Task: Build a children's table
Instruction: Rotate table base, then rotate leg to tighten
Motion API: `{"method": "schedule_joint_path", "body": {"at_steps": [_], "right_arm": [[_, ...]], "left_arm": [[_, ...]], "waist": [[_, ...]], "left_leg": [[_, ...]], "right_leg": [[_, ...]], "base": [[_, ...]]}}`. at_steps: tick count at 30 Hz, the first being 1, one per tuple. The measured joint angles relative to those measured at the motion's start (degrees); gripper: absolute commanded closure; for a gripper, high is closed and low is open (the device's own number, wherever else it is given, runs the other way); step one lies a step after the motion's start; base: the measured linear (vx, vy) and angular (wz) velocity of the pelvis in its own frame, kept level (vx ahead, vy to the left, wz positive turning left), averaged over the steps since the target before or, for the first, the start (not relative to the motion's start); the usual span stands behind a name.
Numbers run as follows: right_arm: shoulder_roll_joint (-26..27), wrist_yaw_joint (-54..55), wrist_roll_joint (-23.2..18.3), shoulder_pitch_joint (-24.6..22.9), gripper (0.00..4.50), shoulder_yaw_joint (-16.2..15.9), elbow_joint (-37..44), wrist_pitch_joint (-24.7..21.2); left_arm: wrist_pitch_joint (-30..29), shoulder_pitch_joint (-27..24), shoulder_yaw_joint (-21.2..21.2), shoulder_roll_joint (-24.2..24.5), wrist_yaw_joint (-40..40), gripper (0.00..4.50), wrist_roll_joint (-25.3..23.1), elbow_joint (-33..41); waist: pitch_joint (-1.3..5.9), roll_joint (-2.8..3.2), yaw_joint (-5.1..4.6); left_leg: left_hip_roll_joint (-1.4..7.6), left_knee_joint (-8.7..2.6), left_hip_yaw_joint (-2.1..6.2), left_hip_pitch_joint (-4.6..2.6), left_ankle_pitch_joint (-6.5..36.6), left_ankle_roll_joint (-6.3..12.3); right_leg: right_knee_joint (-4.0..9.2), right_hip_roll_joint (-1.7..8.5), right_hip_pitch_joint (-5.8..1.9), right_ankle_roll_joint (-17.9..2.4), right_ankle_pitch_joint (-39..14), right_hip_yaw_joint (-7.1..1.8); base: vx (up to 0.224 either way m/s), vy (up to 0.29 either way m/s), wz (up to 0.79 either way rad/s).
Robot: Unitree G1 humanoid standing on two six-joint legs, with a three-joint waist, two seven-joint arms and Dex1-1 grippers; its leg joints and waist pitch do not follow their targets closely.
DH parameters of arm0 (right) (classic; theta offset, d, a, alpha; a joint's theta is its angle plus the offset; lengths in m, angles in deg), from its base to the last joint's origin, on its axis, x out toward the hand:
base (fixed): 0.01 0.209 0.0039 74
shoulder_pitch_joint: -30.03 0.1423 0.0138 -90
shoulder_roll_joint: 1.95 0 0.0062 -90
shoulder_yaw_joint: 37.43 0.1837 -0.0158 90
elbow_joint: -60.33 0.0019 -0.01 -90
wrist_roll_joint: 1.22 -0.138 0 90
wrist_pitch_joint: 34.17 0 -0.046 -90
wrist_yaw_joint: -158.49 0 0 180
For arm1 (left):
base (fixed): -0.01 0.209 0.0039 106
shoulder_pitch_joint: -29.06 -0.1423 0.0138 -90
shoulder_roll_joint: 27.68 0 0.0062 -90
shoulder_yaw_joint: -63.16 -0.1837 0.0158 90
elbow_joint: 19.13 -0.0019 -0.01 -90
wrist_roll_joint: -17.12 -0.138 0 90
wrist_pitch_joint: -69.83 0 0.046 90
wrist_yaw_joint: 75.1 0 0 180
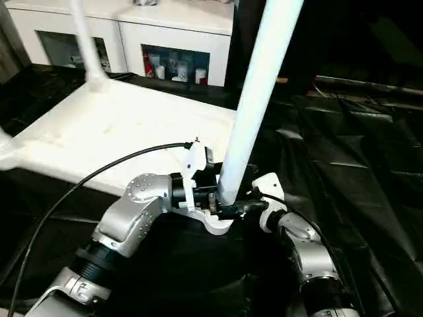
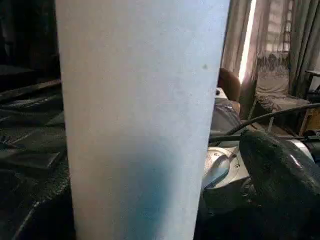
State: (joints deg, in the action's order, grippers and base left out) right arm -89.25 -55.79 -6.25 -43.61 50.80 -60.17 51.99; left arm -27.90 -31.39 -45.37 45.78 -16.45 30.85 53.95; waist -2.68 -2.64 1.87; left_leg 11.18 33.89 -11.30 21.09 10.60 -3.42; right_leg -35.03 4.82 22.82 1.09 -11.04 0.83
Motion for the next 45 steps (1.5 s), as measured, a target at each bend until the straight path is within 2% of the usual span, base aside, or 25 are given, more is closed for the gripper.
{"method": "schedule_joint_path", "body": {"at_steps": [4, 9, 13, 15, 19, 22, 25, 27, 30, 31, 33, 38, 39, 42, 45], "right_arm": [[0.07, 2.4, 1.2, 2.5, 1.3, 0.27, -3.11, 2.22], [-1.11, 2.52, 0.92, 3.4, 1.3, 1.35, -2.76, 3.47], [-5.11, -0.95, 0.3, 2.98, 1.3, 1.62, 0.79, 4.23], [-7.72, -3.65, -0.11, 1.43, 1.3, 1.99, 2.74, 4.4], [-11.72, -10.53, -1.44, -2.51, 1.3, 1.27, 7.36, 4.23], [-14.72, -14.17, -1.87, -4.78, 1.3, 1.21, 10.57, 3.99], [-16.85, -17.09, -2.25, -6.47, 1.3, 0.58, 13.6, 3.79], [-18.03, -18.98, -2.91, -7.93, 1.3, 0.09, 15.99, 3.26], [-19.66, -21.6, -4.21, -9.74, 1.3, -0.36, 19.31, 1.83], [-19.86, -22.11, -4.42, -10.01, 1.3, -0.37, 19.62, 1.48], [-20.87, -22.74, -4.96, -10.56, 1.3, -0.33, 21.13, 0.73], [-21.68, -23.5, -5.82, -11.34, 1.3, 0.21, 22.56, 0.28], [-21.88, -23.71, -5.99, -11.69, 1.3, 0.21, 23.05, -0.11], [-22.47, -24.03, -6.45, -12.0, 1.3, 0.2, 23.62, -0.9], [-22.85, -24.03, -6.53, -12.01, 1.3, 0.2, 23.63, -1.13]], "left_arm": [[2.66, 1.79, -0.05, -1.86, -3.72, 0.03, -2.11, -3.58], [6.0, 3.71, -0.22, -1.31, -6.35, 0.03, -4.79, -7.71], [8.09, 4.24, 0.61, 3.11, -4.46, 0.03, -5.44, -9.24], [8.18, 4.22, 1.16, 5.9, -1.57, 0.03, -5.17, -9.78], [7.78, 4.35, 0.58, 11.6, 7.22, 0.03, -4.61, -10.97], [9.01, 5.82, 0.14, 15.22, 11.3, 0.39, -5.29, -15.34], [11.48, 8.55, -0.21, 16.78, 13.13, 0.42, -6.97, -18.99], [14.28, 10.41, -0.89, 16.77, 13.13, 0.74, -8.89, -21.57], [16.93, 11.87, -1.84, 16.76, 13.06, 0.82, -11.12, -24.97], [17.54, 11.96, -1.98, 16.64, 13.1, 1.07, -11.32, -25.81], [18.82, 12.55, -2.66, 16.03, 13.42, 1.19, -11.74, -28.03], [21.72, 14.4, -3.34, 15.73, 13.47, 1.34, -13.64, -31.43], [21.86, 14.75, -3.54, 15.67, 13.81, 1.6, -13.83, -32.36], [21.86, 15.16, -3.96, 15.67, 15.14, 1.73, -14.25, -33.89], [22.22, 15.38, -4.13, 15.57, 16.03, 2.14, -14.75, -35.12]], "waist": [[-0.08, 0.12, 0.06], [-0.2, 0.32, 0.23], [-0.23, 0.38, 0.73], [-0.23, 0.41, 1.42], [-0.3, 0.56, 1.94], [-0.34, 1.03, 2.01], [-0.26, 1.23, 2.16], [-0.19, 1.52, 2.34], [-0.13, 1.9, 2.59], [-0.12, 1.94, 2.56], [-0.21, 2.21, 2.68], [-0.17, 2.44, 3.21], [-0.18, 2.46, 3.26], [-0.18, 2.46, 3.29], [-0.18, 2.46, 3.27]], "left_leg": [[-0.01, 0.02, -0.01, 0.07, 0.0, 0.0], [0.01, -0.01, 0.0, 0.09, -0.01, 0.01], [0.01, 0.0, -0.02, 0.09, -0.01, 0.02], [0.02, 0.0, -0.03, 0.08, -0.01, 0.02], [0.01, 0.01, -0.06, 0.09, -0.01, 0.03], [-0.05, 0.05, -0.07, 0.09, -0.01, 0.03], [-0.05, 0.04, -0.05, 0.08, 0.0, 0.03], [-0.07, 0.06, -0.05, 0.04, 0.0, 0.03], [-0.07, 0.05, -0.05, 0.03, 0.0, 0.03], [-0.07, 0.05, -0.05, 0.03, 0.0, 0.03], [-0.07, 0.04, -0.05, 0.06, 0.0, 0.03], [-0.07, 0.04, -0.05, 0.06, 0.0, 0.03], [-0.07, 0.04, -0.05, 0.07, 0.0, 0.03], [-0.08, 0.04, -0.06, 0.07, 0.0, 0.03], [-0.08, 0.04, -0.06, 0.07, 0.0, 0.03]], "right_leg": [[0.02, 0.0, 0.06, -0.12, 0.07, 0.0], [0.0, -0.01, 0.12, -0.12, 0.07, 0.02], [0.02, -0.01, 0.11, -0.12, 0.07, 0.02], [0.05, -0.01, 0.09, -0.12, 0.07, 0.02], [0.05, 0.02, 0.08, -0.12, 0.07, 0.01], [0.03, 0.07, 0.07, -0.13, 0.08, 0.0], [0.02, 0.08, 0.05, -0.15, 0.09, 0.02], [0.03, 0.1, 0.0, -0.16, 0.1, 0.01], [0.03, 0.12, 0.0, -0.15, 0.09, 0.02], [0.02, 0.11, 0.02, -0.15, 0.09, 0.02], [0.02, 0.11, 0.04, -0.15, 0.09, 0.03], [0.03, 0.12, 0.03, -0.16, 0.09, 0.05], [0.03, 0.12, 0.03, -0.16, 0.09, 0.05], [0.04, 0.14, 0.03, -0.15, 0.09, 0.04], [0.03, 0.14, 0.03, -0.15, 0.09, 0.05]], "base": [[0.0, 0.0, 0.0], [0.0, 0.0, 0.0], [0.0, 0.0, 0.0], [0.0, 0.0, 0.0], [0.0, 0.0, 0.0], [0.0, 0.0, 0.0], [0.0, 0.0, 0.0], [0.0, 0.0, 0.0], [0.0, 0.0, 0.0], [0.0, 0.0, 0.0], [0.0, 0.0, 0.0], [0.0, 0.0, 0.0], [0.0, 0.0, 0.0], [0.0, 0.0, 0.0], [0.0, 0.0, 0.0]]}}
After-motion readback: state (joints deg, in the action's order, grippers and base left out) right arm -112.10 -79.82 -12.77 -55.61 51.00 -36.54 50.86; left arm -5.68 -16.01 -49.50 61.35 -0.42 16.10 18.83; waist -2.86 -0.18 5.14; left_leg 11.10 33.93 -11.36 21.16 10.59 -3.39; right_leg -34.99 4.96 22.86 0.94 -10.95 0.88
